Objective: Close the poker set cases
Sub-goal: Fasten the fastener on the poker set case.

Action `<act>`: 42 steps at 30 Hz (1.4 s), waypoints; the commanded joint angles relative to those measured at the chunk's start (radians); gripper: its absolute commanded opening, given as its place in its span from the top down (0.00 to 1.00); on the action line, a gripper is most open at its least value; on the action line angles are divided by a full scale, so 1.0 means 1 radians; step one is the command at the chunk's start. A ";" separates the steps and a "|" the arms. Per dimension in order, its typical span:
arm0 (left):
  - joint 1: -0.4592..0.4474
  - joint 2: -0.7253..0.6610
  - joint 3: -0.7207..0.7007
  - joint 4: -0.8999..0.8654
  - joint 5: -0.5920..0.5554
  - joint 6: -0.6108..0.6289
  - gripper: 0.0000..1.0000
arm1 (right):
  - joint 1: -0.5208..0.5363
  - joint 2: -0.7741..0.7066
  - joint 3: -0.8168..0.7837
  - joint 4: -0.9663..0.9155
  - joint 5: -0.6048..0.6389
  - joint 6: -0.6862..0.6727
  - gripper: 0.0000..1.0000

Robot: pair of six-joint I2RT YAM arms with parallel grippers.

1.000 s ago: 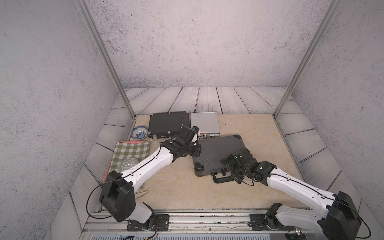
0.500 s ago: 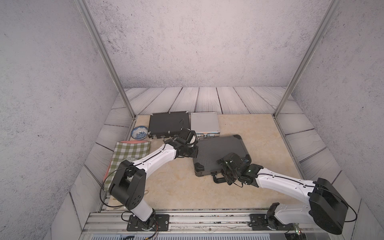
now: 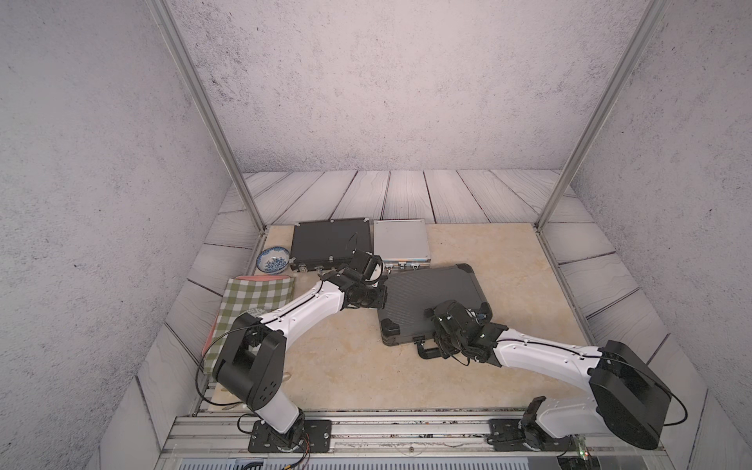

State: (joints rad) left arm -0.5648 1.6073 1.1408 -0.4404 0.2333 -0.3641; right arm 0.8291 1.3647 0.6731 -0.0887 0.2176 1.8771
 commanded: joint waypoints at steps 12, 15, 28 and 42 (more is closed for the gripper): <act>0.005 0.062 0.007 -0.080 -0.012 0.007 0.90 | 0.004 -0.105 -0.008 -0.176 0.047 -0.062 0.04; 0.005 0.074 0.014 -0.080 -0.028 0.007 0.90 | 0.039 -0.149 0.010 -0.239 0.079 -0.055 0.02; 0.020 0.110 0.097 -0.107 -0.036 0.004 0.91 | 0.097 -0.274 -0.046 -0.406 0.013 -0.177 0.56; 0.020 0.125 0.098 -0.113 -0.037 0.005 0.91 | 0.083 -0.095 -0.057 -0.204 0.039 -0.158 0.85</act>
State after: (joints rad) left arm -0.5514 1.6993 1.2526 -0.4866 0.2207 -0.3645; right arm 0.9234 1.2358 0.5995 -0.3210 0.2249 1.7096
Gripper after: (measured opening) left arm 0.090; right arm 0.164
